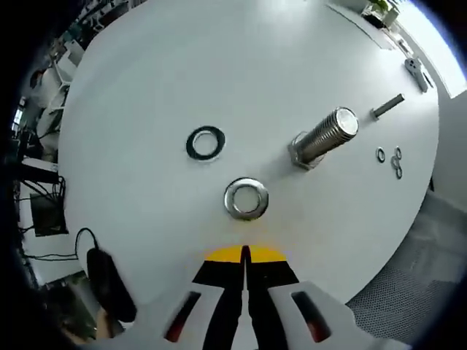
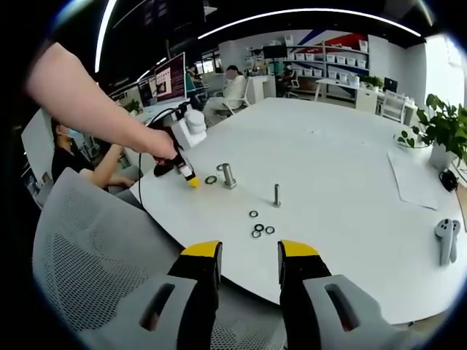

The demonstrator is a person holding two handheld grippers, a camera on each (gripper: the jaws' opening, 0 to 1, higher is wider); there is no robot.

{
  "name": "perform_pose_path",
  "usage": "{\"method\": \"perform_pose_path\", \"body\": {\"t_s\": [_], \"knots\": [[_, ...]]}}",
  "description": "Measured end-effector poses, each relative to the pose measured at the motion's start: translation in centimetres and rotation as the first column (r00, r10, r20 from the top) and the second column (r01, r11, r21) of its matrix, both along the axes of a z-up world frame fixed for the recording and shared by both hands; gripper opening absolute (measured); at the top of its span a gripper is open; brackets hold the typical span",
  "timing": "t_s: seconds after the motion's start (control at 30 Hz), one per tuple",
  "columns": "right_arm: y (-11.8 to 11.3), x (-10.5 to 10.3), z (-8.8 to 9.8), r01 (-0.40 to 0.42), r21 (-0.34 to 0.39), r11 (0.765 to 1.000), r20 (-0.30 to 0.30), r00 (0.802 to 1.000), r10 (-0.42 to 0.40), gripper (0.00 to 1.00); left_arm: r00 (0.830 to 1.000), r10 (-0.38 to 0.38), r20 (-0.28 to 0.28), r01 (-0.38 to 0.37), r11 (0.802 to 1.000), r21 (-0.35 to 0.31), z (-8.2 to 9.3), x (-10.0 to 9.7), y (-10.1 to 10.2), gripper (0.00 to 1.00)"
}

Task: Place the washer onto the threaded stud by aligning its center hole with the stud, sliding it down to the base, and recovering from edge contact or off-axis alignment until the washer reaches the visible bottom stop.

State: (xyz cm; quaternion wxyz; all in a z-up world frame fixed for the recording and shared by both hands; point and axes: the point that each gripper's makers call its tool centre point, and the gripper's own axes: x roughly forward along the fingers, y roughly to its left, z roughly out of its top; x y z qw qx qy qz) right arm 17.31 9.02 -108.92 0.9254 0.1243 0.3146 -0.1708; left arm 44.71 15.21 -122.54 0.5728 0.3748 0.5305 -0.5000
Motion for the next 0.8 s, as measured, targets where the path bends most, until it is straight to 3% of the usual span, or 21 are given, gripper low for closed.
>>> {"method": "perform_pose_path", "body": {"t_s": [0.03, 0.07, 0.13, 0.17, 0.2, 0.23, 0.27, 0.3, 0.33, 0.5, 0.67, 0.8], "knots": [[0.0, 0.0, 0.0, 0.0, -0.001, 1.0, -0.001, 1.0, 0.0, 0.33, 1.0, -0.001, -0.013, 0.001, 1.0, -0.006, 0.1, -0.1, 0.0, 0.0], [0.0, 0.0, 0.0, 0.0, -0.003, 1.0, -0.001, 1.0, 0.0, 0.33, 0.999, 0.011, -0.042, -0.011, 1.0, -0.021, -0.7, 1.1, -0.5, 0.0], [0.0, 0.1, 0.0, -0.001, -0.003, 1.0, 0.0, 1.0, 0.001, 0.33, 0.999, 0.0, -0.033, -0.001, 1.0, -0.018, -1.5, 2.2, -0.8, 0.0], [0.0, 0.1, 0.0, -0.003, -0.003, 1.0, -0.003, 1.0, 0.003, 0.33, 0.999, -0.032, -0.017, 0.031, 0.999, -0.02, -1.8, 2.3, -1.1, 0.0], [0.0, 0.1, -0.1, -0.005, -0.003, 1.0, -0.006, 1.0, 0.005, 0.33, 0.995, -0.082, 0.054, 0.085, 0.996, -0.038, -0.6, 1.1, -0.7, 0.0], [0.1, 0.0, 0.0, -0.005, -0.004, 1.0, -0.008, 1.0, 0.005, 0.33, 0.991, -0.111, 0.073, 0.114, 0.993, -0.038, -0.4, 0.6, -0.5, 0.0], [0.1, 0.0, 0.0, -0.005, -0.004, 1.0, -0.008, 1.0, 0.005, 0.33, 0.991, -0.128, -0.033, 0.128, 0.992, -0.001, -1.9, 1.6, -1.0, 0.0], [0.1, 0.0, 0.0, -0.005, -0.004, 1.0, -0.008, 1.0, 0.005, 0.33, 0.992, -0.123, 0.029, 0.124, 0.992, -0.021, -2.2, 2.8, -1.5, 0.0], [0.1, 0.0, 0.0, -0.004, -0.003, 1.0, -0.008, 1.0, 0.004, 0.33, 0.991, -0.118, 0.057, 0.12, 0.992, -0.03, -2.2, 2.2, -1.3, 0.0], [0.1, 0.0, -0.1, -0.008, -0.004, 1.0, -0.016, 1.0, 0.008, 0.33, 0.993, -0.108, 0.039, 0.11, 0.993, -0.041, -2.4, 3.5, -1.8, 0.0], [0.0, 0.0, -0.2, -0.002, -0.003, 1.0, -0.015, 1.0, 0.002, 0.33, 0.993, -0.11, 0.049, 0.112, 0.992, -0.049, -2.1, 2.5, -1.4, 0.0], [0.0, -0.1, -0.2, 0.0, -0.003, 1.0, -0.013, 1.0, 0.0, 0.33, 0.995, -0.102, 0.01, 0.102, 0.994, -0.045, -2.1, 2.1, -1.4, 0.0]]}}
